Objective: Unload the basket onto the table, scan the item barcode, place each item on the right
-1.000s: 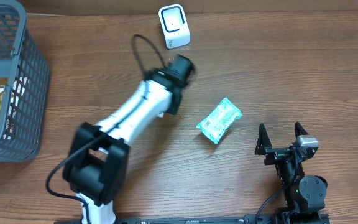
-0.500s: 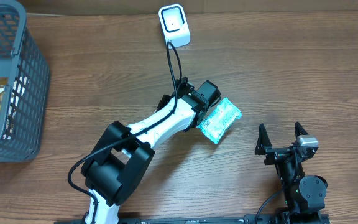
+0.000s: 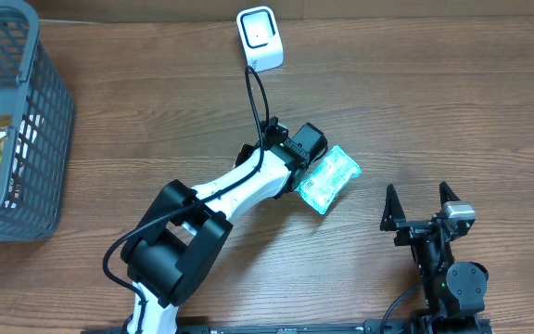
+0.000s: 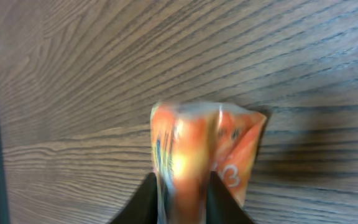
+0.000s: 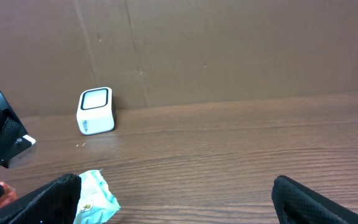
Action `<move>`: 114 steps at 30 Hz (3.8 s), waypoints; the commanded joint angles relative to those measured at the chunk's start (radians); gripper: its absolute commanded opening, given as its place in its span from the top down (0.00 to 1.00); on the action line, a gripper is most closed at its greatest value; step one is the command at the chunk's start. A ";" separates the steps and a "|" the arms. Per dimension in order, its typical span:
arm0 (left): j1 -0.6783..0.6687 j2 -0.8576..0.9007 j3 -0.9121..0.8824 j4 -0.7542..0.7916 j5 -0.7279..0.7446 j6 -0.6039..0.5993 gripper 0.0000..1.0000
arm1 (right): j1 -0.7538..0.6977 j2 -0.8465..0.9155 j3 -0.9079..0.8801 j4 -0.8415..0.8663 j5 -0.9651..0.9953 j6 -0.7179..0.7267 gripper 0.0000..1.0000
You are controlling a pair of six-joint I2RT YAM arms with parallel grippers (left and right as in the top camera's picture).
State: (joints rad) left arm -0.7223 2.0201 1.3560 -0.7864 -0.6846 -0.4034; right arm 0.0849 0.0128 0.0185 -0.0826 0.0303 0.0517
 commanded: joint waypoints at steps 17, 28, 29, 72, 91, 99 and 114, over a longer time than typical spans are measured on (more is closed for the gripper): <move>0.042 0.005 0.111 -0.048 0.037 0.002 0.91 | -0.001 -0.010 -0.011 0.002 0.002 -0.004 0.00; 0.233 0.007 0.113 -0.057 0.515 0.008 0.96 | -0.001 -0.010 -0.011 0.002 0.002 -0.004 0.00; 0.245 0.007 0.105 -0.055 0.537 0.008 0.96 | -0.001 -0.010 -0.011 0.002 0.002 -0.004 0.00; 0.179 0.016 -0.040 0.043 0.652 0.037 0.96 | -0.001 -0.010 -0.011 0.002 0.002 -0.004 0.00; 0.022 0.014 -0.031 0.050 0.452 0.037 0.96 | -0.001 -0.010 -0.011 0.002 0.002 -0.004 0.00; 0.083 -0.050 0.170 -0.053 0.449 0.064 0.88 | -0.001 -0.010 -0.011 0.002 0.002 -0.004 0.00; 0.055 -0.045 0.380 -0.167 0.914 0.348 0.07 | -0.001 -0.010 -0.011 0.002 0.002 -0.004 0.00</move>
State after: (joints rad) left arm -0.6304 1.9694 1.7405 -0.9581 0.1284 -0.1471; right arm 0.0849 0.0128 0.0185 -0.0834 0.0303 0.0517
